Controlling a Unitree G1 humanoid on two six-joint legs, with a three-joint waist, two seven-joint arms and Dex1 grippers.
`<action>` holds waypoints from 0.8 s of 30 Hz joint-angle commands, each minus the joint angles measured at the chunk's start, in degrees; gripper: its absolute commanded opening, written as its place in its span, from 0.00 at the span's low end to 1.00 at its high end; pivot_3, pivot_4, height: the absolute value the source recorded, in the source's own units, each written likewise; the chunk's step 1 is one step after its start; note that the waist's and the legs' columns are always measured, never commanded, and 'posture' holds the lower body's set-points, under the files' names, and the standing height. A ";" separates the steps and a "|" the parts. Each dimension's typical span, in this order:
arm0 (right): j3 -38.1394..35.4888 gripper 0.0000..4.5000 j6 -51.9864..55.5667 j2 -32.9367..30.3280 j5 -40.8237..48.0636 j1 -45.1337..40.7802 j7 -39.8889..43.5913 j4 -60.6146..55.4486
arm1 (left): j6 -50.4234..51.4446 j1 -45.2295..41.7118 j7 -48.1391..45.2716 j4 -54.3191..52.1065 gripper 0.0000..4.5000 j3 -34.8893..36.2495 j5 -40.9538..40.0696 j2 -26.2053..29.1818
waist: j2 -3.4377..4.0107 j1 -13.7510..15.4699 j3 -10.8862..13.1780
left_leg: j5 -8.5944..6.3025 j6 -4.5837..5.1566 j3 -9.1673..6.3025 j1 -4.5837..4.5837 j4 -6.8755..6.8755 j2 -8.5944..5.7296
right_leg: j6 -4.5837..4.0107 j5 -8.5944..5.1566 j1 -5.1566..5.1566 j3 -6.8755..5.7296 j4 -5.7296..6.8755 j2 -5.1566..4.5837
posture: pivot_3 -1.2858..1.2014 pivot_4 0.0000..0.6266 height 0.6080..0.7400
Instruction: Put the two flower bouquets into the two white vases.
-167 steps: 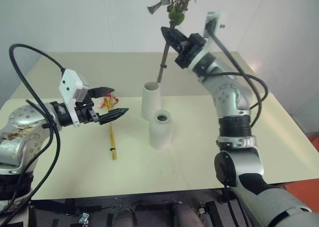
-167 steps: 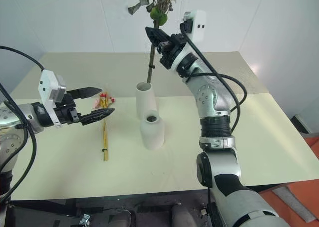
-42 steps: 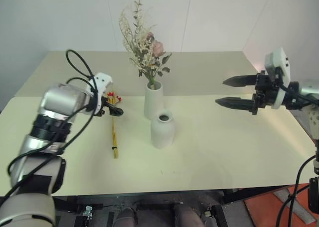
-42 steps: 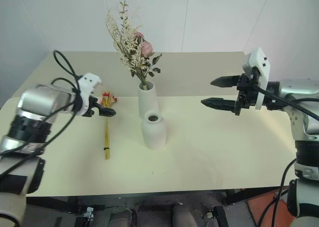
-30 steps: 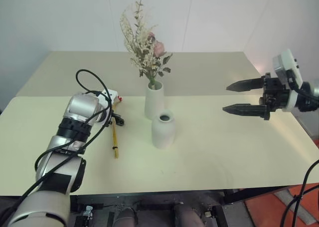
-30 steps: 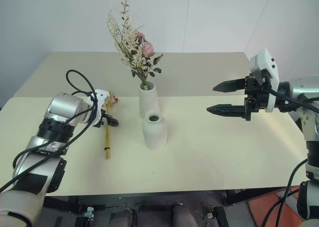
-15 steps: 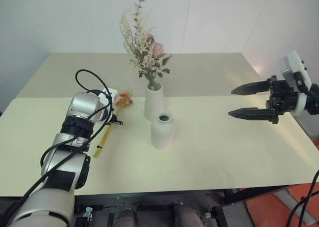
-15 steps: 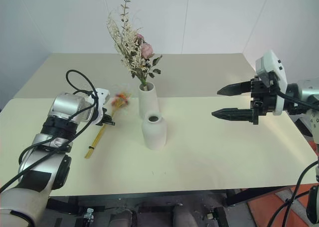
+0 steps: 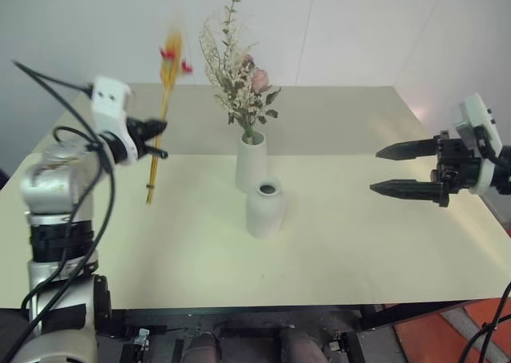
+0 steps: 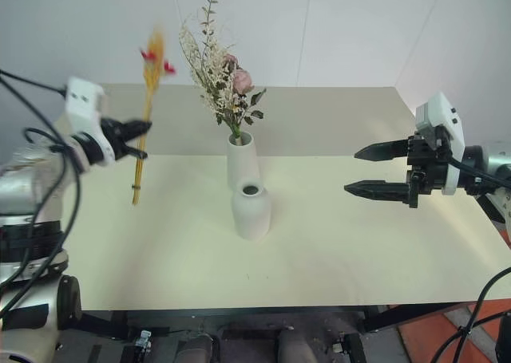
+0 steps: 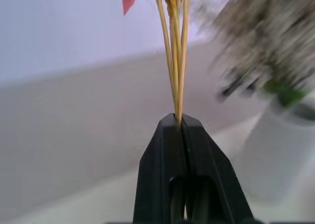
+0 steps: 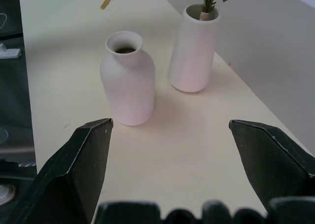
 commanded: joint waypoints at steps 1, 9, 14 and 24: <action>-2.74 1.00 0.05 -0.62 1.39 0.19 -0.74 -1.74 | -1.71 -3.86 -5.43 -3.72 0.00 1.49 -8.21 -0.31 | 0.00 0.26 0.00 | 0.00 0.00 0.00 0.01 0.00 0.00 | 0.00 0.00 0.01 0.00 0.00 0.00 | 0.52 0.24 1.00; -3.21 1.00 0.23 -0.42 2.13 2.76 -3.17 -4.55 | -1.19 -10.93 -10.34 -2.40 0.00 -1.19 -19.48 -6.22 | 0.00 0.24 0.00 | 0.00 0.01 -0.01 0.01 0.07 0.01 | 0.02 -0.01 0.06 0.00 0.00 0.01 | 0.52 0.24 1.00; -4.61 1.00 1.05 -0.43 2.87 4.96 -5.12 -7.19 | -6.12 -14.41 -9.28 0.89 0.00 -1.73 -22.05 -12.51 | 0.00 0.15 0.00 | 0.00 0.01 -0.01 0.02 0.08 0.00 | 0.04 -0.02 0.06 0.02 0.01 0.01 | 0.52 0.24 1.00; -7.50 1.00 2.54 -1.02 4.53 8.78 -7.55 -10.90 | -10.23 -12.05 -11.20 5.23 0.00 -7.90 -19.67 -18.09 | 0.00 0.07 0.00 | 0.00 0.02 -0.02 0.05 0.10 -0.01 | 0.04 -0.02 0.11 0.04 0.00 0.02 | 0.52 0.24 1.00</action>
